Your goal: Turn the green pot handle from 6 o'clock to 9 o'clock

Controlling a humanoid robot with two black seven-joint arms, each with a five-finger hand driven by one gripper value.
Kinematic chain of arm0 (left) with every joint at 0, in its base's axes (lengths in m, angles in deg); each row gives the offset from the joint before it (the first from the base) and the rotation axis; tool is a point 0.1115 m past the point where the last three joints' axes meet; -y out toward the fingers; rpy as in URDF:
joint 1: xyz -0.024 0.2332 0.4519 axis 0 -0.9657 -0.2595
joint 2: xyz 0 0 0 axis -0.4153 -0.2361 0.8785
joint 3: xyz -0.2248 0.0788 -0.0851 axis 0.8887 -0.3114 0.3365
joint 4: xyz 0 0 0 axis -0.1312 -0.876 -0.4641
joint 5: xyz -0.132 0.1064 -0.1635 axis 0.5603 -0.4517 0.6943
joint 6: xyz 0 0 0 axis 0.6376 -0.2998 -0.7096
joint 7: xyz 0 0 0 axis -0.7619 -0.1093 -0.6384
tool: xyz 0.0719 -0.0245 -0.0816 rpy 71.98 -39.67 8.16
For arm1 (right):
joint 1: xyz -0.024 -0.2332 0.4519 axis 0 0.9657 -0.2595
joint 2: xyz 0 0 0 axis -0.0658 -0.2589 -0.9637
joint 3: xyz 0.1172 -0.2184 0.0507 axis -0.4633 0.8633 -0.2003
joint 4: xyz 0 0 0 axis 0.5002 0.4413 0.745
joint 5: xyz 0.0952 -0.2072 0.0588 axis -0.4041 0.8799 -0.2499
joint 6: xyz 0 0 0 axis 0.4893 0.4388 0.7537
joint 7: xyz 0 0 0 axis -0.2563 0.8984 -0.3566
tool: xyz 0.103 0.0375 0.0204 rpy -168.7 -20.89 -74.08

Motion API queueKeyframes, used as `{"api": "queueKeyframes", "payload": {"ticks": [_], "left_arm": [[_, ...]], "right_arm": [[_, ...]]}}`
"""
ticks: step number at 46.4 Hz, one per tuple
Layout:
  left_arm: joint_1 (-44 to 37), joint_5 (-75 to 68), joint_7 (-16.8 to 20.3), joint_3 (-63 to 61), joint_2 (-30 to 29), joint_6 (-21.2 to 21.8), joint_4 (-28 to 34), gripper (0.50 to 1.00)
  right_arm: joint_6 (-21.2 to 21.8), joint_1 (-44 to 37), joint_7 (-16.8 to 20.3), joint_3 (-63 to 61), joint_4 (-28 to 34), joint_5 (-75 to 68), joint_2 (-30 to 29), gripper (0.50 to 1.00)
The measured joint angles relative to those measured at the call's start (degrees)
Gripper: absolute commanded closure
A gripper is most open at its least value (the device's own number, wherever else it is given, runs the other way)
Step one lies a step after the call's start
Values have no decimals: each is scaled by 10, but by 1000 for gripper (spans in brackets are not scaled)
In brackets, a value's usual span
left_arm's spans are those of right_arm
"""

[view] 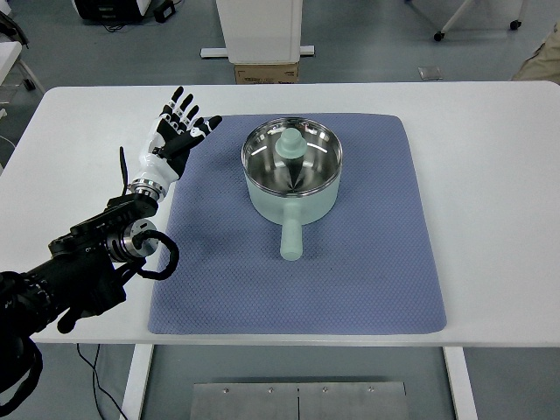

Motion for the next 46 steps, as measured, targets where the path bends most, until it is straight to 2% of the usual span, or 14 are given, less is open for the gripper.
{"api": "queueKeyframes", "payload": {"ticks": [46], "left_arm": [[-2, -33, 0, -1, 0, -8, -5, 500]], "right_arm": [[0, 0, 0, 0, 0, 0, 0, 500]]}}
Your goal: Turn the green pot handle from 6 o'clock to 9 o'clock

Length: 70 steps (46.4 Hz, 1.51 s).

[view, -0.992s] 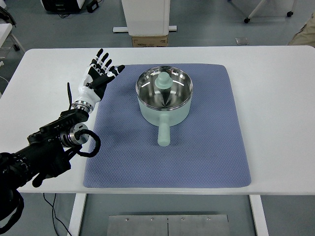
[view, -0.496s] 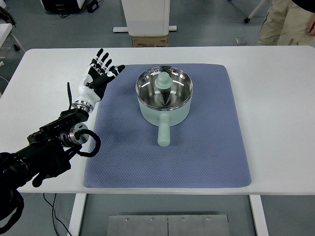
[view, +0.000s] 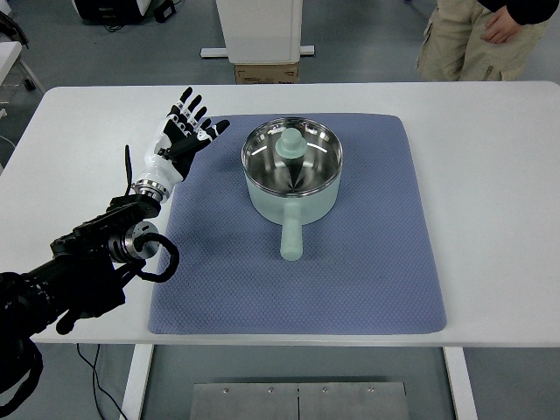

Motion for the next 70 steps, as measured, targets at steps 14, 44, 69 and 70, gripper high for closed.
{"api": "queueKeyframes", "payload": {"ticks": [14, 44, 69, 70], "left_arm": [[0, -30, 0, 4, -7, -31, -1, 500], [14, -70, 0, 18, -61, -75, -2, 500], [96, -120, 0, 19, -166, -94, -86, 500], [99, -130, 0, 21, -173, -93, -96, 500]], "right_arm": [[0, 0, 0, 0, 0, 0, 0, 500], [0, 0, 0, 0, 0, 0, 0, 500], [0, 0, 0, 0, 0, 0, 0, 500], [0, 0, 0, 0, 0, 0, 0, 500]]}}
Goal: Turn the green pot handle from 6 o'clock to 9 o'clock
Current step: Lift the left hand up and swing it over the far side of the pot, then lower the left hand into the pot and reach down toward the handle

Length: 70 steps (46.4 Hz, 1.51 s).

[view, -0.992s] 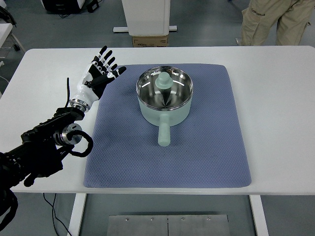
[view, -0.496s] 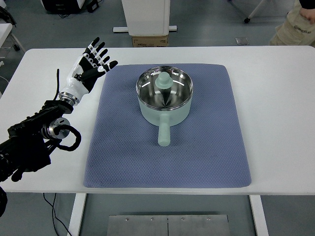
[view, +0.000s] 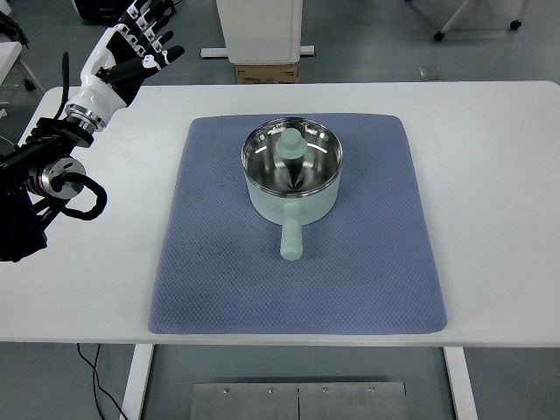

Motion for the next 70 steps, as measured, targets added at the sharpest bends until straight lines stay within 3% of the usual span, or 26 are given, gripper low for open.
{"api": "queueKeyframes", "payload": {"ticks": [18, 33, 44, 55, 70], "left_arm": [[32, -138, 0, 24, -62, 27, -143, 500], [54, -214, 0, 24, -56, 54, -169, 500], [57, -266, 0, 36, -75, 60, -239, 500], [57, -342, 0, 37, -96, 99, -324, 500], [67, -399, 0, 31, -111, 99, -363, 500]], "right_arm": [[0, 0, 0, 0, 0, 0, 0, 500], [0, 0, 0, 0, 0, 0, 0, 500], [0, 0, 0, 0, 0, 0, 0, 500], [0, 0, 0, 0, 0, 0, 0, 500], [0, 0, 0, 0, 0, 0, 0, 500]]}}
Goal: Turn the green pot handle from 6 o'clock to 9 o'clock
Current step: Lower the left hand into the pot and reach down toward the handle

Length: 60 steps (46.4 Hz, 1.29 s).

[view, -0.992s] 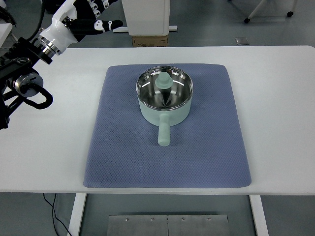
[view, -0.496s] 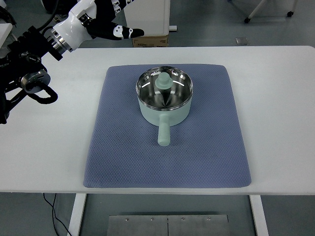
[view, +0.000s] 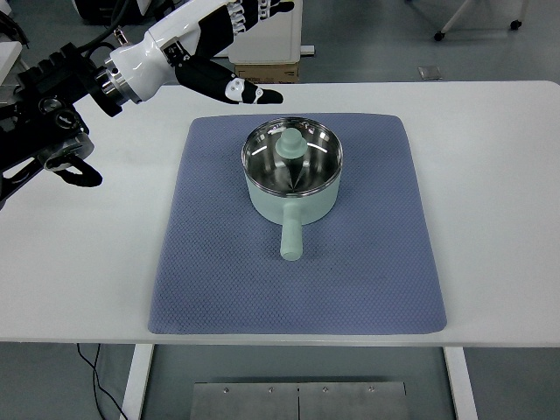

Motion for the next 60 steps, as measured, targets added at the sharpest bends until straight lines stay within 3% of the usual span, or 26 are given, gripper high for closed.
{"api": "queueKeyframes", "payload": {"ticks": [18, 60], "left_arm": [[13, -87, 0, -39, 10, -1, -24, 500], [61, -325, 0, -63, 145, -4, -15, 500]], "right_arm": [[0, 0, 0, 0, 0, 0, 0, 500], [0, 0, 0, 0, 0, 0, 0, 500]]}}
